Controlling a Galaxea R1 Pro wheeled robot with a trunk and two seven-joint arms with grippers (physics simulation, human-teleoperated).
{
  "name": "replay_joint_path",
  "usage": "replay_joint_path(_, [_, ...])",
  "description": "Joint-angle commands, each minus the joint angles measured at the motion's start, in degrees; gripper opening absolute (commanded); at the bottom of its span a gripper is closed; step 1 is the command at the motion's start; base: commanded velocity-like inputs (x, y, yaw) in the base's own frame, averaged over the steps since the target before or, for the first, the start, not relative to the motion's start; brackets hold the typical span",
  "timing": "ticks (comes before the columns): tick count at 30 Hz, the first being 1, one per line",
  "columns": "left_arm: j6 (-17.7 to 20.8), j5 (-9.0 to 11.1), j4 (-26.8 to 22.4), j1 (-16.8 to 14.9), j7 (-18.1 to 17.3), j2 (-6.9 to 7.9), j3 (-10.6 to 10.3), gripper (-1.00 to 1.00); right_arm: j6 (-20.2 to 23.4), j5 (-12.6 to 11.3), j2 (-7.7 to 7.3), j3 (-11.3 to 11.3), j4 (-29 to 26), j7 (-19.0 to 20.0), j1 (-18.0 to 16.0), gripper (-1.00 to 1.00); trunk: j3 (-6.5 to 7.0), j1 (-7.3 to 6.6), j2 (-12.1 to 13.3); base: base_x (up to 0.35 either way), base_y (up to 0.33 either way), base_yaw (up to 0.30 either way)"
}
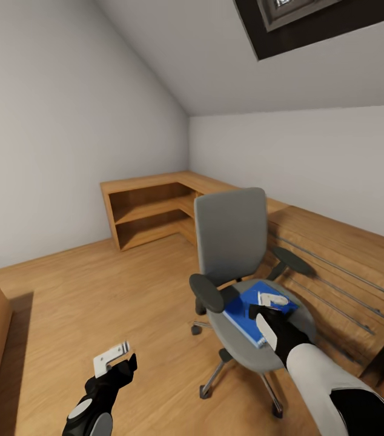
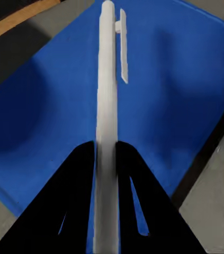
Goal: In the bedroom, organize the workspace by keeping the computer under the desk, ensuring the monitor is on the desk, placing the keyboard on the desk next to the monitor, placing the mouse on the desk next to the keyboard, moving the folder from the swivel chair onto the desk next to the mouse, stacking the notebook on top of the folder with the pen on top of the notebook, and positioning the swivel chair next to the desk.
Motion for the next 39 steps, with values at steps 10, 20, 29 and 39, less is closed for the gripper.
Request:
replay_joint_path(10, [0.4,0.6,5.4,0.0,0.7,0.01,-0.1,1.00,17.4,-14.9,-8.56,0.1,-23.1,-0.1,5.9,-1.00,1.74,-2.24,4.0,-0.333,-0.159,0.000])
replay_joint_path(20, [0.1,0.4,17.5,0.0,0.4,-0.02,-0.4,1.00,29.8,-22.5,-12.31,-6.0,-55.6,-0.4,19.5,-1.00,3.54,-4.44,8.0,-0.137,-0.087,0.000])
replay_joint_path(29, [-14.4,0.2,41.6,0.0,-0.2,0.31,-0.3,1.00,29.9,-24.1,-12.25,-6.8,-57.1,-0.3,20.3,-1.00,5.15,-6.42,11.6,-0.002,-0.001,0.000])
replay_joint_path(39, [-16.9,-0.5,62.4,-8.6,-15.8,1.50,-0.3,1.00,29.4,-24.2,-12.19,-6.9,-57.6,-0.2,20.3,-1.00,6.95,-8.61,15.6,0.000,0.000,-0.154])
